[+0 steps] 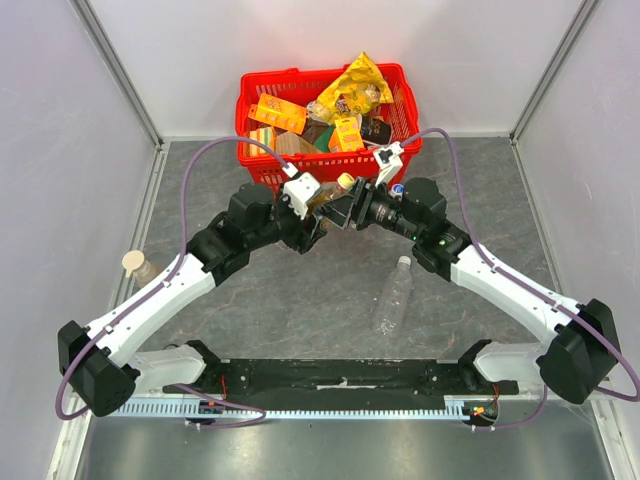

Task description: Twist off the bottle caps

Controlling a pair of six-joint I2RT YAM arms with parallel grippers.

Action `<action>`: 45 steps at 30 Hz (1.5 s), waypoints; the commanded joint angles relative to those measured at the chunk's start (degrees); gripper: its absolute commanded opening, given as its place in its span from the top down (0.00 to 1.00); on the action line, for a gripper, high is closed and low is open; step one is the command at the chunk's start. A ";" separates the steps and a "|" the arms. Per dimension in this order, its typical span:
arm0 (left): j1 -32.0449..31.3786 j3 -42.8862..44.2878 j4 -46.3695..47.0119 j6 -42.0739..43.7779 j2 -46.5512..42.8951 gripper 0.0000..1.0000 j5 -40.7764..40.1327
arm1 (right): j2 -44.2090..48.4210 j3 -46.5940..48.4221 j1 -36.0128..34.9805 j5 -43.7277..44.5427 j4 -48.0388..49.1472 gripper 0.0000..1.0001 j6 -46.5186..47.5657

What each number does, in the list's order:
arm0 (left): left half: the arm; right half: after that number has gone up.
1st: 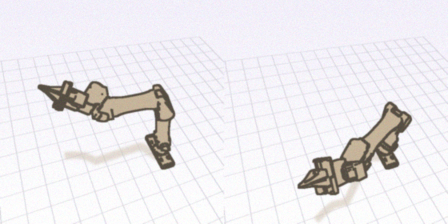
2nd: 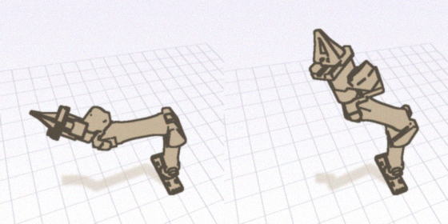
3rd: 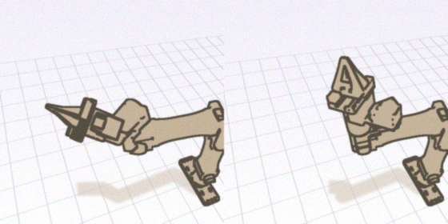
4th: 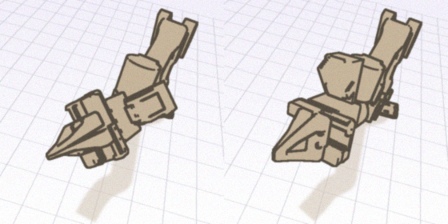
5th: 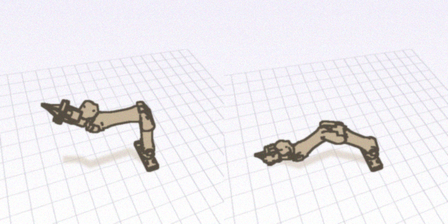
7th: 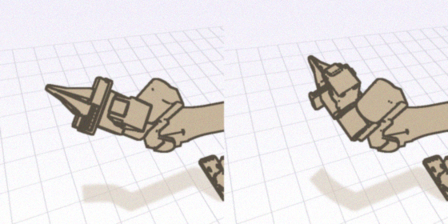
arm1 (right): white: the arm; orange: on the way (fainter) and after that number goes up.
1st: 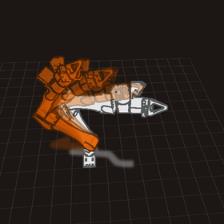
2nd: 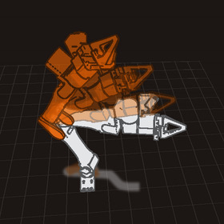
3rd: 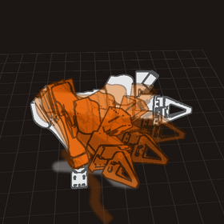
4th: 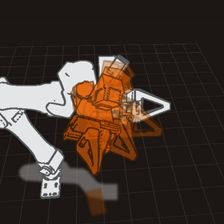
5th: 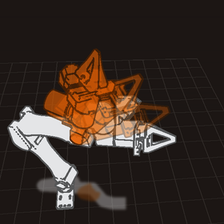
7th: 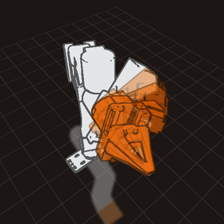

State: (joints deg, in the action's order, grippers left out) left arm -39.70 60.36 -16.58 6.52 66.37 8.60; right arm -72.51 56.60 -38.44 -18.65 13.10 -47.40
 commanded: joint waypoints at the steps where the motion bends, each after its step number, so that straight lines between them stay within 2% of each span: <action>1: -0.11 -0.50 2.08 2.53 -1.59 0.43 0.80 | 0.00 -0.17 0.47 -2.44 2.63 0.41 -0.50; 7: -0.02 -0.86 0.06 3.49 -3.44 0.44 0.54 | 0.61 1.23 1.87 -2.79 0.79 0.02 1.52; 18: -0.20 0.55 -11.19 4.29 -4.05 0.43 -0.60 | 4.92 1.85 4.77 -3.67 -3.08 0.02 5.47; 27: -0.02 -5.68 -16.20 0.60 -8.27 0.43 -2.45 | 6.07 0.45 5.92 -4.02 -6.07 0.02 8.72; 34: -0.11 -11.04 -15.42 -2.92 -11.17 0.42 -3.77 | 4.49 -2.54 6.00 -6.83 -5.90 0.02 9.16; 45: -0.20 -10.61 -15.77 -3.62 -8.10 0.42 -5.70 | 0.36 -3.07 6.00 -9.47 -5.98 0.03 8.20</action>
State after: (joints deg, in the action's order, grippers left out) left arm -39.72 48.97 -33.23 4.97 57.80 4.16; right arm -71.22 53.21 -32.62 -26.17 6.35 -39.00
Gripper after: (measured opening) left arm 0.682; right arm 0.982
